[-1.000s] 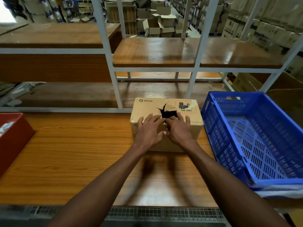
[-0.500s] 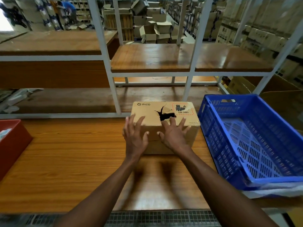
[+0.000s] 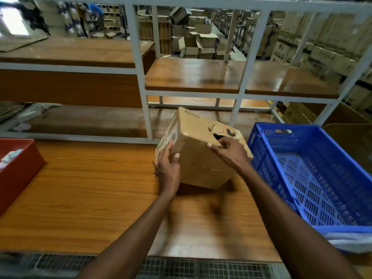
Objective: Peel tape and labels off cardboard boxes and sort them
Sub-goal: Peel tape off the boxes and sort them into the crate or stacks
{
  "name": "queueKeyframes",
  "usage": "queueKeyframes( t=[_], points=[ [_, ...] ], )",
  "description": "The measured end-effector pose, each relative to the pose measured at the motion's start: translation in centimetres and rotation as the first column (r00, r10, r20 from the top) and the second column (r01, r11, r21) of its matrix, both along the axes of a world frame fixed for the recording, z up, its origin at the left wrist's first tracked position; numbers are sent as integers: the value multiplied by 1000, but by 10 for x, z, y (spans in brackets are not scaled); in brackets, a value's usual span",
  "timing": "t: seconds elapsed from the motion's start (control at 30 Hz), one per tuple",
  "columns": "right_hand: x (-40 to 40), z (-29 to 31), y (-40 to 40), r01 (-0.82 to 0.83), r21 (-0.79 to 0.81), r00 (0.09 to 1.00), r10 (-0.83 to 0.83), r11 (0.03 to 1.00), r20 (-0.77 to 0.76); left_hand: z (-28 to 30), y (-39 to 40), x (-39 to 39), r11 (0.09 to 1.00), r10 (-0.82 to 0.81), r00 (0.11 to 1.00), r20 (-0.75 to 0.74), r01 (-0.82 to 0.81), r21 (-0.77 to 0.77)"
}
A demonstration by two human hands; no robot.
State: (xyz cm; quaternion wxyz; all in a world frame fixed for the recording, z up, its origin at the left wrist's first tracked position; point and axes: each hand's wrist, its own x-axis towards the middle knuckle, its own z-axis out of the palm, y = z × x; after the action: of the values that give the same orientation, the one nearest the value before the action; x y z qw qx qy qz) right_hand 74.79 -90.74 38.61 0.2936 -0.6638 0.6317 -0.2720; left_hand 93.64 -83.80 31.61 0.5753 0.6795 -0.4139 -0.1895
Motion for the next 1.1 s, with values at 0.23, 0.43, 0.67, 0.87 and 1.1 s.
queueKeyframes(
  t=[0.23, 0.43, 0.67, 0.87, 1.1],
  points=[
    [-34, -31, 15, 3, 239, 903, -106, 971, 417, 55, -9, 6, 955, -251, 892, 377, 292, -56],
    [-42, -65, 40, -20, 407, 759, -251, 913, 601, 62, -30, 29, 976, -217, 782, 585, 162, 146],
    [-55, -58, 29, 192, 357, 648, -391, 914, 653, 51, -20, 15, 984, -169, 683, 710, 162, 79],
    [-52, -14, 9, 320, -131, 850, -223, 938, 478, 54, -26, 14, 988, -152, 688, 710, 132, 84],
    [-31, 4, 11, 114, -375, 992, -123, 920, 0, 70, -43, 16, 976, -212, 702, 679, 186, 112]
  ],
)
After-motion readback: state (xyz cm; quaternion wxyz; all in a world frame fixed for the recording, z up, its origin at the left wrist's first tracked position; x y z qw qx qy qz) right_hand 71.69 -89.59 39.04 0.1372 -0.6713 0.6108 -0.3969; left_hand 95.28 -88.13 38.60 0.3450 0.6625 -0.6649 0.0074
